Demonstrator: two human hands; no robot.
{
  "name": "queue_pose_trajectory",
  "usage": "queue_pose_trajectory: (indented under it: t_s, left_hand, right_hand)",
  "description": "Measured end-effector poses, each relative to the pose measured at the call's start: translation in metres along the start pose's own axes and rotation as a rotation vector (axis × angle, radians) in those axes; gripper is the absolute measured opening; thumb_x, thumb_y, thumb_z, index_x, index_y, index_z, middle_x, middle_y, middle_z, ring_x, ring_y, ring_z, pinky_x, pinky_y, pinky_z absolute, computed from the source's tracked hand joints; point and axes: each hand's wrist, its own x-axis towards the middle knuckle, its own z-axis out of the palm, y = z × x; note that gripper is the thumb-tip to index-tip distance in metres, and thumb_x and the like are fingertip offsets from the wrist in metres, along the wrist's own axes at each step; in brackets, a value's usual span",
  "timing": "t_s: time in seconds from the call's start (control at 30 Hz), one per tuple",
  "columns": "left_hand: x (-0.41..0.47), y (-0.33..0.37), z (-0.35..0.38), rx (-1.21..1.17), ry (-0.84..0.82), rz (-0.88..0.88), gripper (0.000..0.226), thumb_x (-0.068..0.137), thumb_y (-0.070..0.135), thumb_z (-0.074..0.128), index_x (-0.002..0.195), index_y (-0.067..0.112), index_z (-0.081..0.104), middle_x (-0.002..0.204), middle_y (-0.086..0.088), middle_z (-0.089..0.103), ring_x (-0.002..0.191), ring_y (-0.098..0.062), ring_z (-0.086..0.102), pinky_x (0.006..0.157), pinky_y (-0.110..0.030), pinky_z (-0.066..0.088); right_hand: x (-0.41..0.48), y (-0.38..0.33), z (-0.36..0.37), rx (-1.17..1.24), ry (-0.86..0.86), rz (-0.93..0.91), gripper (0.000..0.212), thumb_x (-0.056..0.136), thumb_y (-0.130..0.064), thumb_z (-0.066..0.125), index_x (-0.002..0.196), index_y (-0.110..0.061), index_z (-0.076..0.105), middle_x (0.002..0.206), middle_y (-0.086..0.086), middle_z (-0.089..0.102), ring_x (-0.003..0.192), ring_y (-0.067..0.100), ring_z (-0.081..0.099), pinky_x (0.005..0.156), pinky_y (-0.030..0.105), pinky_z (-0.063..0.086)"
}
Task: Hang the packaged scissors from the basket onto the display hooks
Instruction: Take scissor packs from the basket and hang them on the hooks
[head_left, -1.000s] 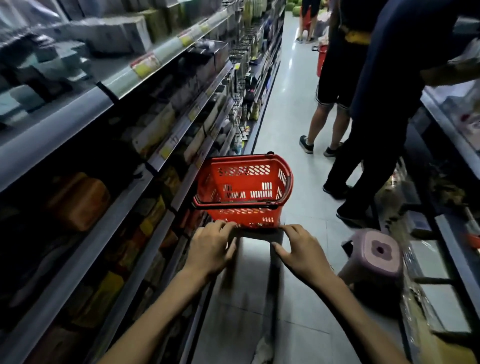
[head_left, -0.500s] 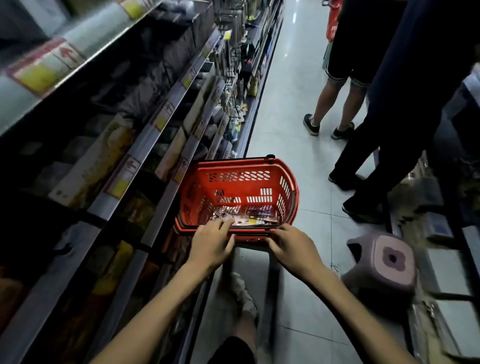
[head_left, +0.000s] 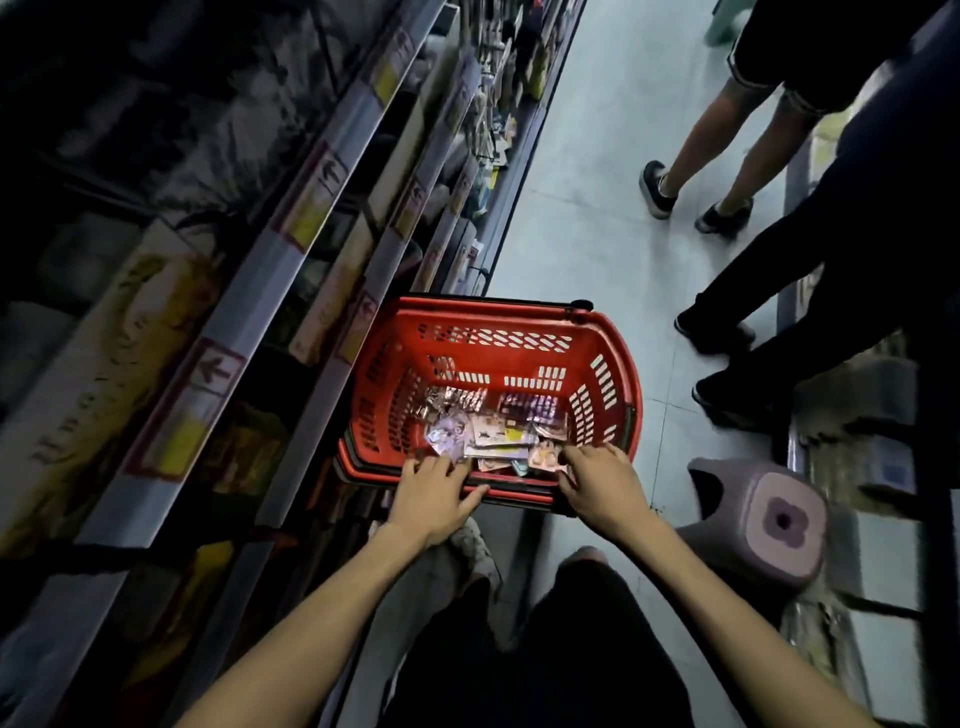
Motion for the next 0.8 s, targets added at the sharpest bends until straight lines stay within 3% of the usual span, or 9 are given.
queue_pose_trajectory:
  t_s: [0.17, 0.27, 0.43, 0.53, 0.67, 0.8]
  left_hand:
    - [0.010, -0.008, 0.009, -0.060, 0.029, 0.022, 0.063, 0.102, 0.063, 0.023, 0.119, 0.027, 0.071, 0.113, 0.000, 0.073, 0.106, -0.027, 0.067, 0.090, -0.045, 0.045]
    - [0.017, -0.008, 0.014, -0.083, 0.063, 0.006, 0.059, 0.104, 0.060, 0.023, 0.111, 0.027, 0.072, 0.106, 0.003, 0.074, 0.101, -0.025, 0.068, 0.086, -0.043, 0.042]
    - [0.032, -0.002, 0.011, -0.090, 0.026, -0.046, 0.067, 0.101, 0.060, 0.018, 0.106, 0.021, 0.071, 0.109, -0.002, 0.072, 0.104, -0.028, 0.065, 0.086, -0.043, 0.043]
    - [0.043, -0.001, 0.017, -0.106, 0.078, -0.080, 0.065, 0.099, 0.057, 0.022, 0.100, 0.016, 0.072, 0.106, -0.005, 0.071, 0.102, -0.030, 0.065, 0.085, -0.043, 0.046]
    - [0.045, -0.002, 0.030, -0.136, 0.210, -0.120, 0.039, 0.094, 0.042, 0.044, 0.082, 0.014, 0.069, 0.082, -0.005, 0.066, 0.082, -0.030, 0.064, 0.069, -0.039, 0.046]
    - [0.048, 0.000, 0.039, -0.159, 0.290, -0.174, 0.026, 0.091, 0.034, 0.050, 0.081, 0.015, 0.065, 0.076, -0.002, 0.060, 0.078, -0.027, 0.060, 0.065, -0.039, 0.042]
  right_hand:
    - [0.026, 0.010, 0.015, -0.053, -0.147, -0.068, 0.031, 0.102, -0.038, 0.045, 0.104, -0.013, 0.063, 0.102, 0.011, 0.071, 0.090, 0.034, 0.067, 0.076, 0.041, 0.053]
    - [0.054, 0.011, 0.025, -0.054, -0.248, -0.055, 0.034, 0.103, -0.041, 0.042, 0.112, -0.014, 0.060, 0.107, 0.011, 0.069, 0.093, 0.035, 0.067, 0.070, 0.037, 0.049]
    - [0.125, 0.016, 0.055, -0.065, -0.487, -0.006, 0.034, 0.099, -0.044, 0.054, 0.114, -0.015, 0.063, 0.118, 0.014, 0.069, 0.106, 0.034, 0.066, 0.082, 0.038, 0.051]
    - [0.165, 0.022, 0.080, -0.058, -0.473, 0.029, 0.035, 0.095, -0.040, 0.061, 0.120, -0.015, 0.060, 0.122, 0.015, 0.068, 0.109, 0.034, 0.066, 0.090, 0.042, 0.056]
    - [0.209, 0.035, 0.114, -0.023, -0.417, 0.095, 0.046, 0.092, -0.030, 0.065, 0.133, -0.012, 0.054, 0.132, 0.020, 0.058, 0.120, 0.040, 0.059, 0.097, 0.046, 0.052]
    - [0.239, 0.052, 0.145, 0.047, -0.384, 0.126, 0.068, 0.093, -0.042, 0.064, 0.149, -0.014, 0.037, 0.148, 0.029, 0.042, 0.134, 0.046, 0.046, 0.105, 0.048, 0.048]
